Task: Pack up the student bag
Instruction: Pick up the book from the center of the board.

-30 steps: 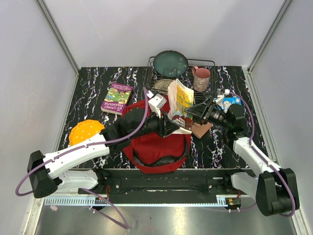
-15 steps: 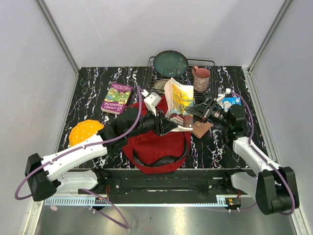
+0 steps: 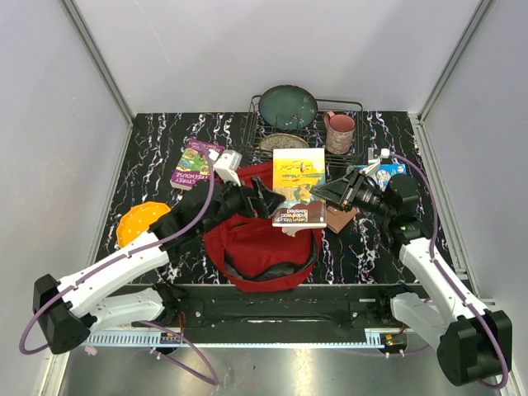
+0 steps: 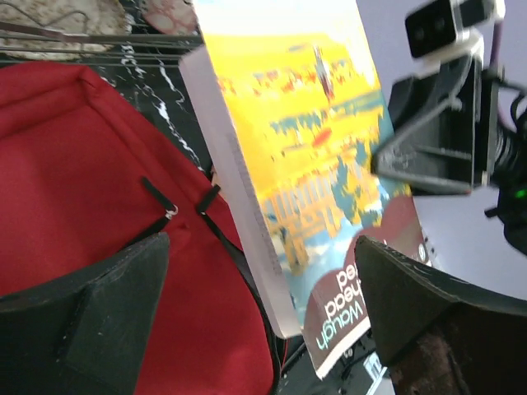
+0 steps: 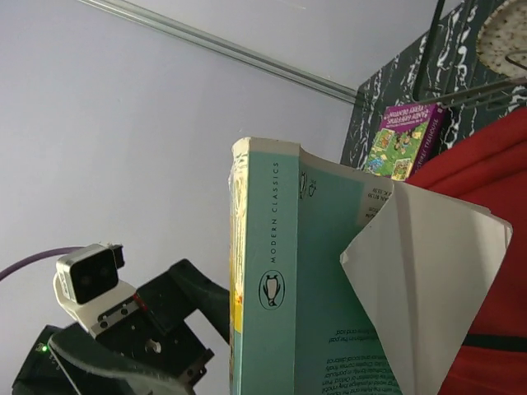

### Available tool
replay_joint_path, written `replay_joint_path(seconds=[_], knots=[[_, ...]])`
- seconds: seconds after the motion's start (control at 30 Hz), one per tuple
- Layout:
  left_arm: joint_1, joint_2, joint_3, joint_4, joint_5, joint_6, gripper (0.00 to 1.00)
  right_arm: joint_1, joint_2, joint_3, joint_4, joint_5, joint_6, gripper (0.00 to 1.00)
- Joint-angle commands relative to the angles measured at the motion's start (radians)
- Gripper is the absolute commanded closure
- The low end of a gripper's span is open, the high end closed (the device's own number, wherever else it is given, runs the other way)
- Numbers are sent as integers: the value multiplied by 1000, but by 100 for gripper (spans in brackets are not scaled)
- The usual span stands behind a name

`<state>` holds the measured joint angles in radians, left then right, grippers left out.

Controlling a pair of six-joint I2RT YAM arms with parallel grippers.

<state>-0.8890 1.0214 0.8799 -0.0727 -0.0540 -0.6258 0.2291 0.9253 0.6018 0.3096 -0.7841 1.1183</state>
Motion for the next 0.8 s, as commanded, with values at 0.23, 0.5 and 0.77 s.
replay_joint_path(seconds=[0.23,0.5,0.77], knots=[[162,117,-45,371,245,-133,1,42,7,30,192,-83,101,100],[200,198,-150,758,437,-287,1,49,3,-7,365,-103,227,100],[200,241,-173,950,545,-367,1,52,9,-23,422,-109,248,100]])
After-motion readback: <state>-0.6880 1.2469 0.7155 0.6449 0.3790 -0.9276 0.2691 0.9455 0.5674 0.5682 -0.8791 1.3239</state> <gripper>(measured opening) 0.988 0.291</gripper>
